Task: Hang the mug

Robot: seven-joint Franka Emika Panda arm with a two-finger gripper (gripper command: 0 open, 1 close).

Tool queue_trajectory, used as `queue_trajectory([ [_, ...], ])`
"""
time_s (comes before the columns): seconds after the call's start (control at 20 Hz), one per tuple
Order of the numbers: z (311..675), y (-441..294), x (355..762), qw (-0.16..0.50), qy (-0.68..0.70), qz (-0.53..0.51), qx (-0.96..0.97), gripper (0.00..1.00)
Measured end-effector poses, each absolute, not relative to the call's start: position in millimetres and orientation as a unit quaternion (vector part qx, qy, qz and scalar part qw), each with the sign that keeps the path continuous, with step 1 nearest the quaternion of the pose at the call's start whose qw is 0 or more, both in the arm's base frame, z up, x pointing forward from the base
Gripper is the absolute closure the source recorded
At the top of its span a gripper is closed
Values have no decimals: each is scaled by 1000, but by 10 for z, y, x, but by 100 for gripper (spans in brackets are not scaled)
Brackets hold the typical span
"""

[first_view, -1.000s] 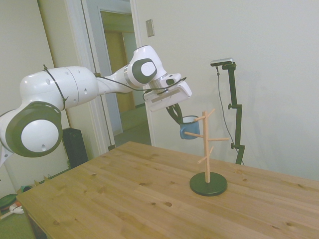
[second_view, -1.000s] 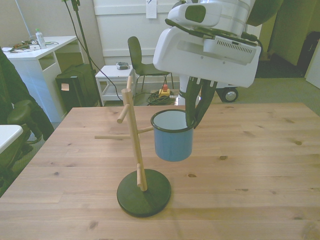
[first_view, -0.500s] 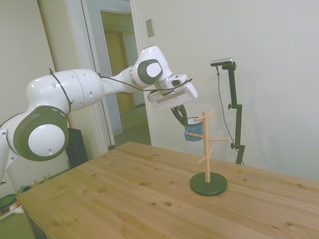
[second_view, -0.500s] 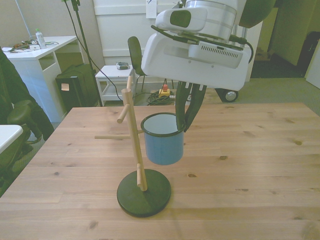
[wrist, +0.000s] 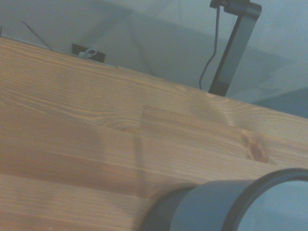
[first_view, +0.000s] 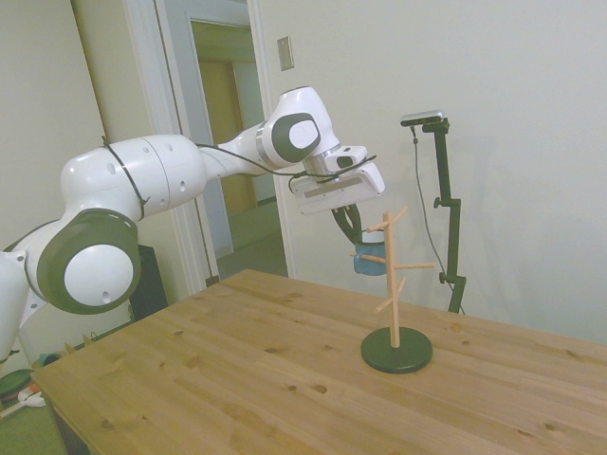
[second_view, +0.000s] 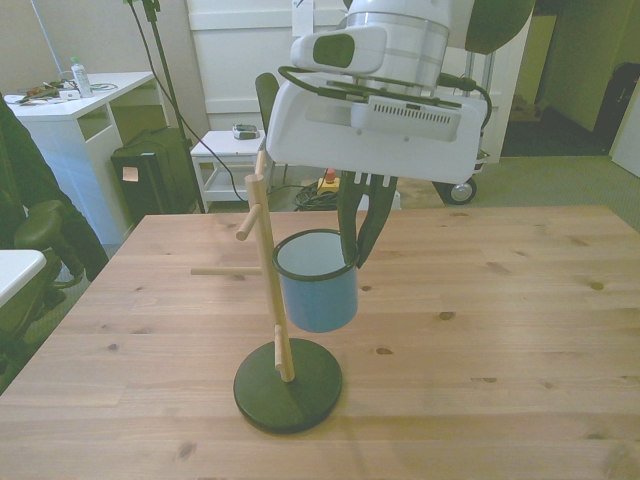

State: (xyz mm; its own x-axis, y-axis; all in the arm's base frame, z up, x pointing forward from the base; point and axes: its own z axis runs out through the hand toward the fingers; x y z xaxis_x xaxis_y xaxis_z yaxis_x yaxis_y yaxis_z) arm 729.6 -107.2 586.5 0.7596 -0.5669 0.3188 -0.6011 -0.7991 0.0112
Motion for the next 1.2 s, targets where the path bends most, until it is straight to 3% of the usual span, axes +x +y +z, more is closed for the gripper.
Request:
queue_trajectory([
  [0.85, 5910, -1041, 7309, 40, -316, 156, 935, 0],
  [1.2, 6105, -449, 7184, -10, -330, 154, 931, 0],
])
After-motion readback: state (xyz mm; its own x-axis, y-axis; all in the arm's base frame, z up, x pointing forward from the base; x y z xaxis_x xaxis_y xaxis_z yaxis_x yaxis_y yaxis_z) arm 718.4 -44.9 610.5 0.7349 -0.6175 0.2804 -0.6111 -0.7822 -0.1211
